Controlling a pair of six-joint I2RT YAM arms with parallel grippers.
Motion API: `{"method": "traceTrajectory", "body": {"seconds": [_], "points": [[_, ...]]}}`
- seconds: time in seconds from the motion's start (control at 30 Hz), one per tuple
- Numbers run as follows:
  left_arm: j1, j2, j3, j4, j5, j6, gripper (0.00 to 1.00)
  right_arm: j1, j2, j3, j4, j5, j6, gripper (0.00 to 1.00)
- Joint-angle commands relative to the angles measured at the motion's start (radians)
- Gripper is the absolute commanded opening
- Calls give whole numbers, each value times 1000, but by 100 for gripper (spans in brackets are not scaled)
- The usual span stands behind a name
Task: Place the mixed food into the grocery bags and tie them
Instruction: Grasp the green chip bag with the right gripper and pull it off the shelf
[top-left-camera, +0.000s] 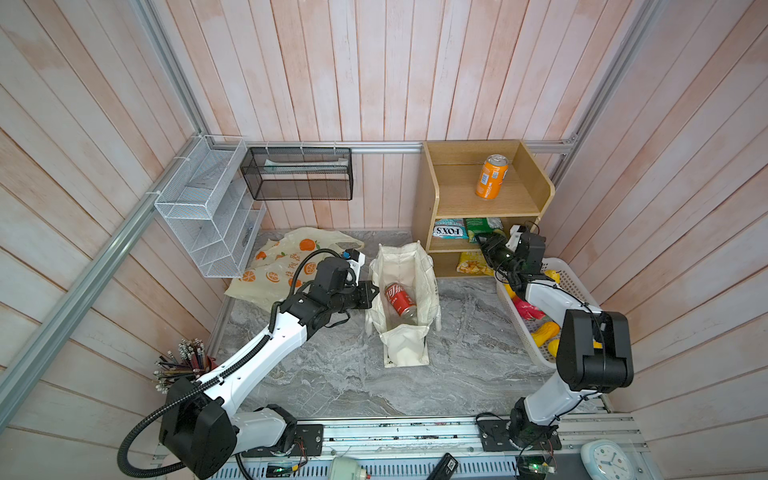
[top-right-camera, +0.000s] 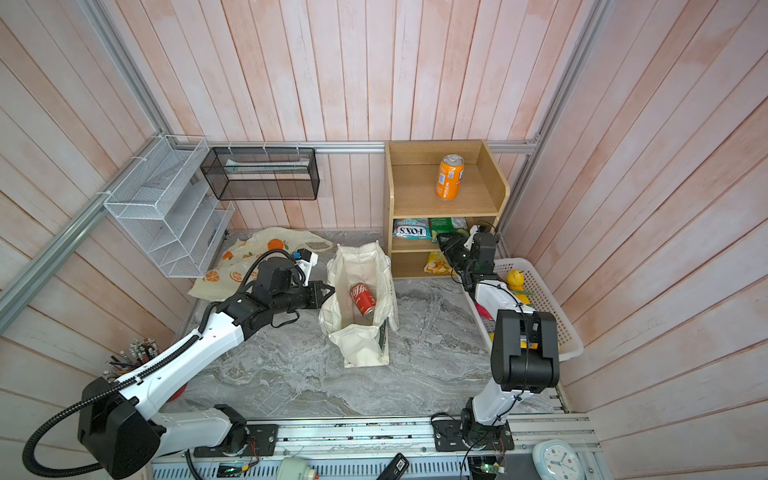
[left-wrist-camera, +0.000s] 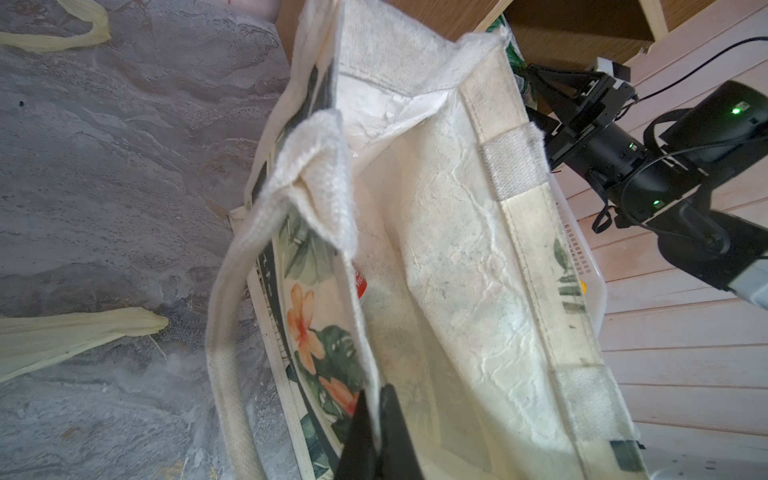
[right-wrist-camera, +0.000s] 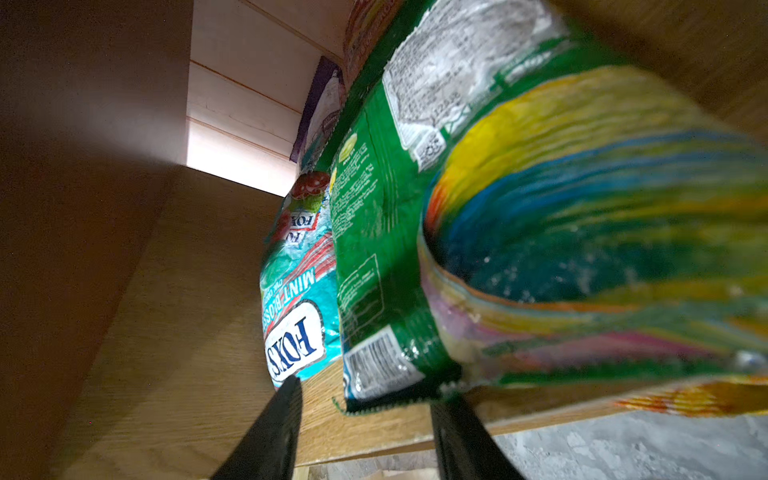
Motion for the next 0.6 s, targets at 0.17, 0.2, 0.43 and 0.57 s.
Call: {"method": "traceTrajectory", "body": {"seconds": [0.17,0.2,0.43,0.57], "points": [[6,-7,-8,34,16,-1,0,-13,34,19,56,-25,40,42],[7,-8,-9,34,16,-1,0,-14,36,16,59,-28,42,40],[6,-3,-10,39,16,-4,0,-23,25,-9,87,-48,58,20],[6,3,-7,40,17,-3,0,-29,0,-32,100,-58,63,3]]}}
